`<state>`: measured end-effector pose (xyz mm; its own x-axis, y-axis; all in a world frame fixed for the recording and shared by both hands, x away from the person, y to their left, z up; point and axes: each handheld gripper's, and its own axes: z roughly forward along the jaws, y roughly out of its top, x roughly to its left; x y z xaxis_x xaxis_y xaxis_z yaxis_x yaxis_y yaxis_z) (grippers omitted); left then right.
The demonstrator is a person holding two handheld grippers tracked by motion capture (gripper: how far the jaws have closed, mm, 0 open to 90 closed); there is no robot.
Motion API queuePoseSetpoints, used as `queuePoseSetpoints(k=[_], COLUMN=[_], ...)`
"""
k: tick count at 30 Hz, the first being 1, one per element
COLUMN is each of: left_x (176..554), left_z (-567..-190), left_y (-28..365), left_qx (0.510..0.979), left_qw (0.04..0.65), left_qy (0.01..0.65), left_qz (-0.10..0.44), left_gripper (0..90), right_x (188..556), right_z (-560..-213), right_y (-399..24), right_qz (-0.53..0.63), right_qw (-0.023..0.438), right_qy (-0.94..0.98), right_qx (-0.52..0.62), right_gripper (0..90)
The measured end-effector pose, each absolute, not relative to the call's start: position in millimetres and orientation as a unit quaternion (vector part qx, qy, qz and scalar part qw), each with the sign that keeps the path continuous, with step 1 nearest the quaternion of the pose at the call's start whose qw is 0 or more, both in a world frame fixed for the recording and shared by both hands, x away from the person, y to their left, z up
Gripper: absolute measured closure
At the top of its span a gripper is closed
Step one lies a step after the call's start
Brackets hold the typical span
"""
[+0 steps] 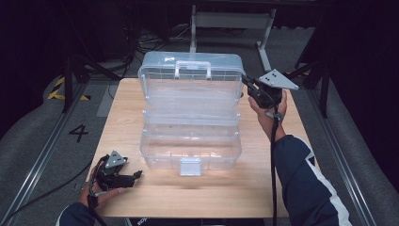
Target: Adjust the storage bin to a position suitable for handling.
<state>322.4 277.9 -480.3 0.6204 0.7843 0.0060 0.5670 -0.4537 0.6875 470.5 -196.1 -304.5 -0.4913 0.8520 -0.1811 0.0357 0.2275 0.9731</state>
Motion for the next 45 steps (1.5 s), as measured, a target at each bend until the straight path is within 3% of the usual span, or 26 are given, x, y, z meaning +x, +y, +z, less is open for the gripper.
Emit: queuePoseSetpoints(k=[37,45], left_x=[323.3,320.9], left_z=[-478.6,-471.8], left_y=[277.8,270.8], left_qx=[0.843,0.850], left_qw=[0.326,0.321], left_qy=[0.398,0.383], left_qz=[0.157,0.168], left_gripper=[20.2,27.0], right_x=[508.1,519.9], right_z=[-298.0,-298.0], right_y=[-196.5,-195.9], right_qz=[0.517,0.512], right_qw=[0.354,0.347], right_qy=[0.699,0.705], right_qx=[0.345,0.348], right_gripper=[83.2,82.8])
